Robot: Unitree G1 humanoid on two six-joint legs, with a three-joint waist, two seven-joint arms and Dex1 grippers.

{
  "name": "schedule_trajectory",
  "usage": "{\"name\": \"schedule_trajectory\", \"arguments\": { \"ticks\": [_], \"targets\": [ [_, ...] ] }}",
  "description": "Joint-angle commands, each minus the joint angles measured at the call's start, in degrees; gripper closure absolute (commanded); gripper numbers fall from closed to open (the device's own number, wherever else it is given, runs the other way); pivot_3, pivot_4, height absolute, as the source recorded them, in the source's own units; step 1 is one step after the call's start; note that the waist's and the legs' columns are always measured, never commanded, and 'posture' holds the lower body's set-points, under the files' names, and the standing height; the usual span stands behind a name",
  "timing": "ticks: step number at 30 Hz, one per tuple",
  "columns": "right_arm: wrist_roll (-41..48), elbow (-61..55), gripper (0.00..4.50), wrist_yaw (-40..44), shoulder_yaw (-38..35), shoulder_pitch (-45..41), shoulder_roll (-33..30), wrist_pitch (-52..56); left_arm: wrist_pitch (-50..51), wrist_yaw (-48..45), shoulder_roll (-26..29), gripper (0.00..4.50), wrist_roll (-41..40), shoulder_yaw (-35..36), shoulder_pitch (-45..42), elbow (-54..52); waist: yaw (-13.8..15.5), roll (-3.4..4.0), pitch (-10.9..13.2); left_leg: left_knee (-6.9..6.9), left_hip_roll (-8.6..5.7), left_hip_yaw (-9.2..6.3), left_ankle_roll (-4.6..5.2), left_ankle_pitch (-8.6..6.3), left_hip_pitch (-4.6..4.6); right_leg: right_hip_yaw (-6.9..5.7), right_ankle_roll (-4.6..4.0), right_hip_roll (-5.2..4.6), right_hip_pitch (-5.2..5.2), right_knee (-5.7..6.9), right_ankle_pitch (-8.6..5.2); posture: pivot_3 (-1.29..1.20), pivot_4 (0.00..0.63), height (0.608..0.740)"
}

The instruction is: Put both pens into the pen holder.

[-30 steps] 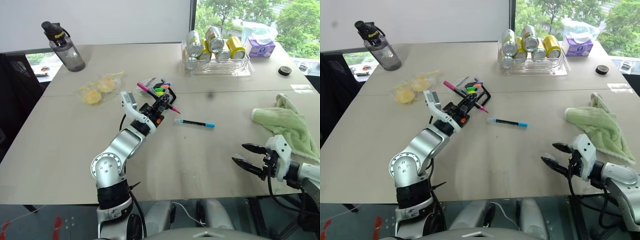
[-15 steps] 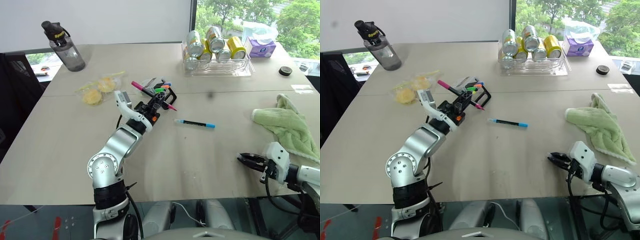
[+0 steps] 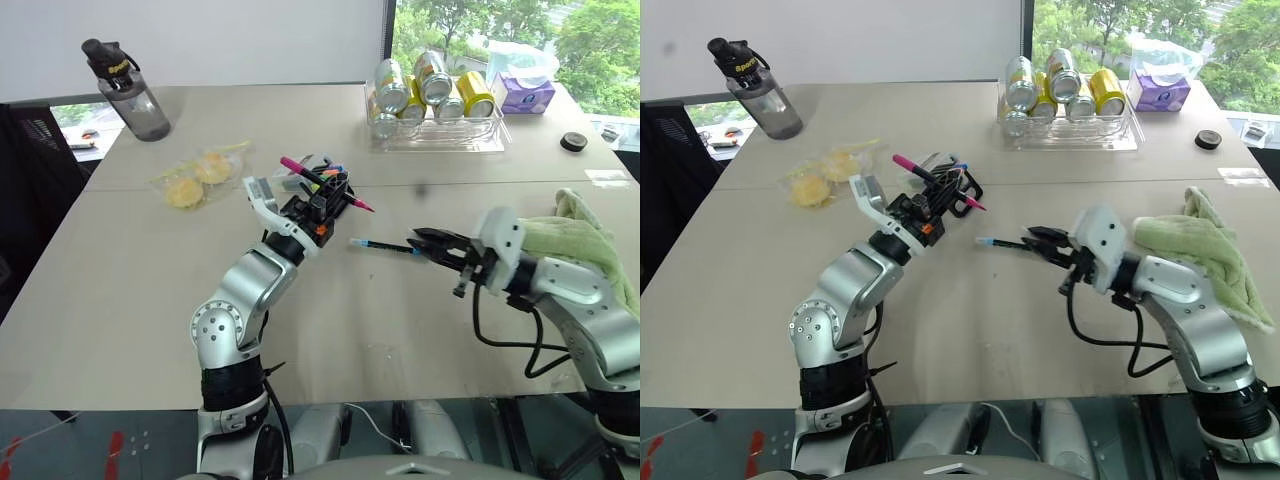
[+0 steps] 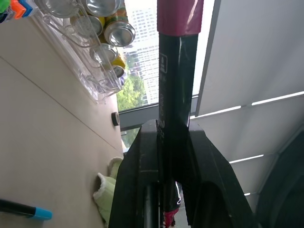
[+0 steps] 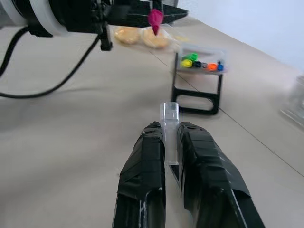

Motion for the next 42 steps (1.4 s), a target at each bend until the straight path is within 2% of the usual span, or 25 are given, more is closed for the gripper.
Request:
{"name": "schedule_trajectory", "arguments": {
  "ticks": [1, 13, 42],
  "targets": [
    [0.79, -2.15, 4.48, -1.46, 0.61, -3.36, 0.97, 1.73, -0.97, -0.27, 0.1, 4.5, -1.83, -1.62, -0.28, -3.08, -0.03, 0.0, 0.0, 0.0, 0.0, 0.02, 0.01, 0.0, -0.03, 0.02, 0.0, 0.0, -0.04, 0.0, 0.0, 0.0, 0.15, 0.74],
    [-1.41, 0.2, 4.48, -1.97, 2.44, -7.73, 2.02, 2.03, -2.53, -0.83, 1.09, 4.5, -1.42, -4.04, -0.73, -3.49, -0.32, 0.0, 0.0, -0.17, 0.0, 0.13, 0.01, 0.0, -0.04, 0.12, 0.0, 0.01, -0.18, 0.03, 0.0, 0.0, 0.15, 0.74],
    [0.57, -3.07, 4.48, -2.19, 0.55, -7.57, 0.01, 3.92, -4.26, -0.78, 2.85, 4.5, -0.28, -5.67, 0.05, -4.16, -0.33, 0.0, 0.0, -0.34, 0.01, 0.16, 0.01, 0.0, -0.03, 0.16, -0.01, 0.01, -0.26, -0.01, 0.0, 0.0, 0.15, 0.74]
  ]
}}
